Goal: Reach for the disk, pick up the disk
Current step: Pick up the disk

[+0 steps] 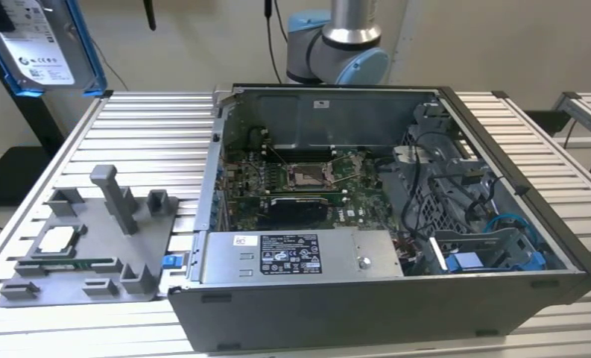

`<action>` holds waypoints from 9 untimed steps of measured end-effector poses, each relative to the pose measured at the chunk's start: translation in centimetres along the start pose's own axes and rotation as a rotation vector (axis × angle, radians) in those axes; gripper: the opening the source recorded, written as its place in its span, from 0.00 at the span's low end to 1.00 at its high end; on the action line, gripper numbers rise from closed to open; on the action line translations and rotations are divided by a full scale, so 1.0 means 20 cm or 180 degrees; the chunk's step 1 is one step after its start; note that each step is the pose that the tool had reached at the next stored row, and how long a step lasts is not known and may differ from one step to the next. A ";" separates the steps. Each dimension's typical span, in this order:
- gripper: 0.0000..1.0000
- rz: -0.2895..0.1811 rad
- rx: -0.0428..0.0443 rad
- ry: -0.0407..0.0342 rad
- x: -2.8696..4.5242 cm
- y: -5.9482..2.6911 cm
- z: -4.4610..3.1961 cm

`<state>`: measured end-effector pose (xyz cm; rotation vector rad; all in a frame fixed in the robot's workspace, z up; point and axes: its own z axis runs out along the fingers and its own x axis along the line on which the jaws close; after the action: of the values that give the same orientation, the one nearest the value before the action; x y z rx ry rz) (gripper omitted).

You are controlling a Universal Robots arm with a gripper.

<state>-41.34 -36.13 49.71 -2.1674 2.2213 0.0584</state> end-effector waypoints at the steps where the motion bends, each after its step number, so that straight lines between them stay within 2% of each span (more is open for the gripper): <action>1: 0.00 0.0000 0.0000 0.0000 0.000 -0.010 0.000; 9: 0.00 0.0000 0.0000 0.0000 -0.002 -0.081 0.000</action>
<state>-39.72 -36.13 49.72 -2.1674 2.2213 0.0583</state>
